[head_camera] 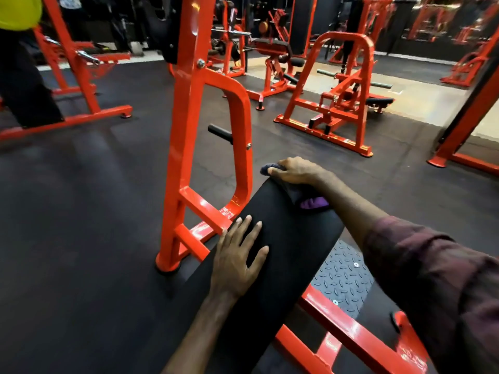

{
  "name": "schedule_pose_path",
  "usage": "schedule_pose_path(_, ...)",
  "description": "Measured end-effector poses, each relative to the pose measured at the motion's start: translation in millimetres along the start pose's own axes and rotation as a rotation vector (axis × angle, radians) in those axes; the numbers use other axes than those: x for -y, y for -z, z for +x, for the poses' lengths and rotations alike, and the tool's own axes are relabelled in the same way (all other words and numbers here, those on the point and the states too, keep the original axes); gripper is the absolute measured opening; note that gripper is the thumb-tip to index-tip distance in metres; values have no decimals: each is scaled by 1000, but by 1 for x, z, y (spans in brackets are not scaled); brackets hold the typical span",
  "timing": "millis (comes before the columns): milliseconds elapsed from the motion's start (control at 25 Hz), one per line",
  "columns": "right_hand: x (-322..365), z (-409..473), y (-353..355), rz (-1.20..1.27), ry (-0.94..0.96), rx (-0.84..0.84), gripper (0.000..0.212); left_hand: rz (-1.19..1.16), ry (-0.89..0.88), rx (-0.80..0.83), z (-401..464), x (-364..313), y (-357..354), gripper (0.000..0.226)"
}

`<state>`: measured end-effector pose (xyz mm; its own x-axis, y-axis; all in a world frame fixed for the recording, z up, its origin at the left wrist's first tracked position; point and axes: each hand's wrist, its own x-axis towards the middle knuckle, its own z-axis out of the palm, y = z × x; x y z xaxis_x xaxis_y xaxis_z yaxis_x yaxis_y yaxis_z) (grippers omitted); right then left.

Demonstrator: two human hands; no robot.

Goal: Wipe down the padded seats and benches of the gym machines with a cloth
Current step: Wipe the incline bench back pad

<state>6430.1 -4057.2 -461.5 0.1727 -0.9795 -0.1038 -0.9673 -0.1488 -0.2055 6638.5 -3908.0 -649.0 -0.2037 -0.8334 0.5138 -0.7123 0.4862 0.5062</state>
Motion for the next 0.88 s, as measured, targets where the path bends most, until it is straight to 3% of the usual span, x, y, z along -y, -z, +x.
schedule_pose_path(160, 33, 20, -22, -314, 29, 53, 56, -4, 59, -21, -6, 2, 3, 58)
schedule_pose_path(280, 27, 26, -10, -388, 92, 152, 60, -6, 138, -42, -18, 9, 7, 59)
schedule_pose_path(400, 39, 33, -9, -433, 60, 138, 63, 17, 230, -35, -35, 23, 13, 62)
schedule_pose_path(560, 84, 18, -57, -700, 335, 148, 58, 46, 344, -31, -62, 42, 17, 65)
schedule_pose_path(760, 81, 39, -50, -688, 108, 138, 74, 82, 410, -12, -91, 55, 29, 65)
schedule_pose_path(880, 117, 16, -84, -765, 230, 171, 65, 69, 439, -2, -106, 64, 37, 66)
